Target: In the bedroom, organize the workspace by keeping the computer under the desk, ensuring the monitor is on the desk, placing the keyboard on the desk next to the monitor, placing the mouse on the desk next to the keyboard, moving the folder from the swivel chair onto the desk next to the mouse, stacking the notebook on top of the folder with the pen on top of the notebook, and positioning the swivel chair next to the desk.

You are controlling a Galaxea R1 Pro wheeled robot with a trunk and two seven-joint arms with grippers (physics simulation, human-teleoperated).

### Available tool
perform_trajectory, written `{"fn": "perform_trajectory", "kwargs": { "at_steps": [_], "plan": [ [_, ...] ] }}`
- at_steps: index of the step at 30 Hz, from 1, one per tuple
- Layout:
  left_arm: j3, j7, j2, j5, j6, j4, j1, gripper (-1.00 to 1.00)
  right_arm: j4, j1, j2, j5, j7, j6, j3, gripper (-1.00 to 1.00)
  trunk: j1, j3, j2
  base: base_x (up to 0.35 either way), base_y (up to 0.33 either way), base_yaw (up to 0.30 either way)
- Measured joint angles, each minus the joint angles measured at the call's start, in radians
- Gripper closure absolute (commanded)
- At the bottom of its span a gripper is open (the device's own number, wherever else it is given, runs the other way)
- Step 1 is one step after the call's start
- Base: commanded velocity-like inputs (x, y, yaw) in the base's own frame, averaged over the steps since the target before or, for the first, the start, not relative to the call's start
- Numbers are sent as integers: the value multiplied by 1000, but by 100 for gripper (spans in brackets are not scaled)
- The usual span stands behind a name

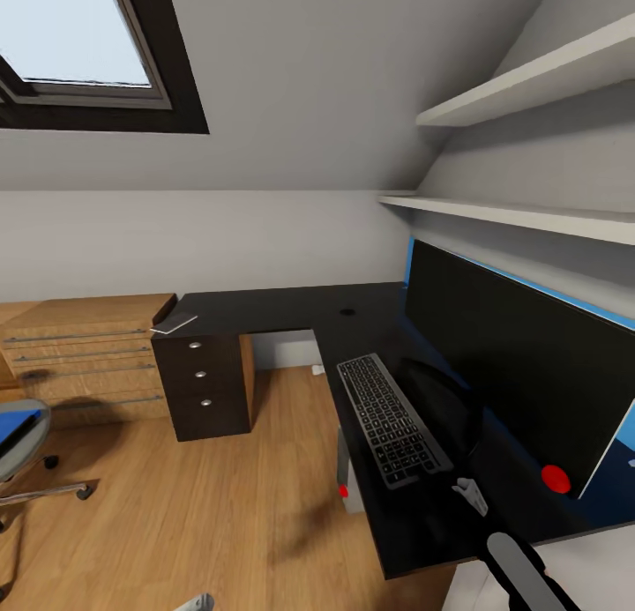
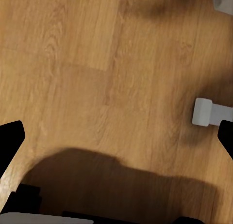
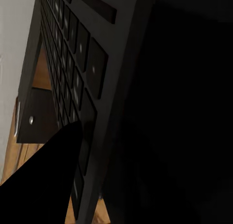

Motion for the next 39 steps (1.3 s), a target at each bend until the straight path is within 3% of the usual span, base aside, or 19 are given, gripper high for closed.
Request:
{"fn": "perform_trajectory", "kwargs": {
  "at_steps": [8, 39],
  "plan": [
    [0, 0, 0, 1, 0, 0, 0, -100, 0, 0, 6, -29, 0, 0, 0, 100, 0, 0, 0, 97, 0, 0],
    [0, 0, -1, 0, 0, 0, 0, -100, 2, 0, 25, -31, -1, -12, -6, 100, 0, 0, 0, 4, 0, 0]
  ]
}}
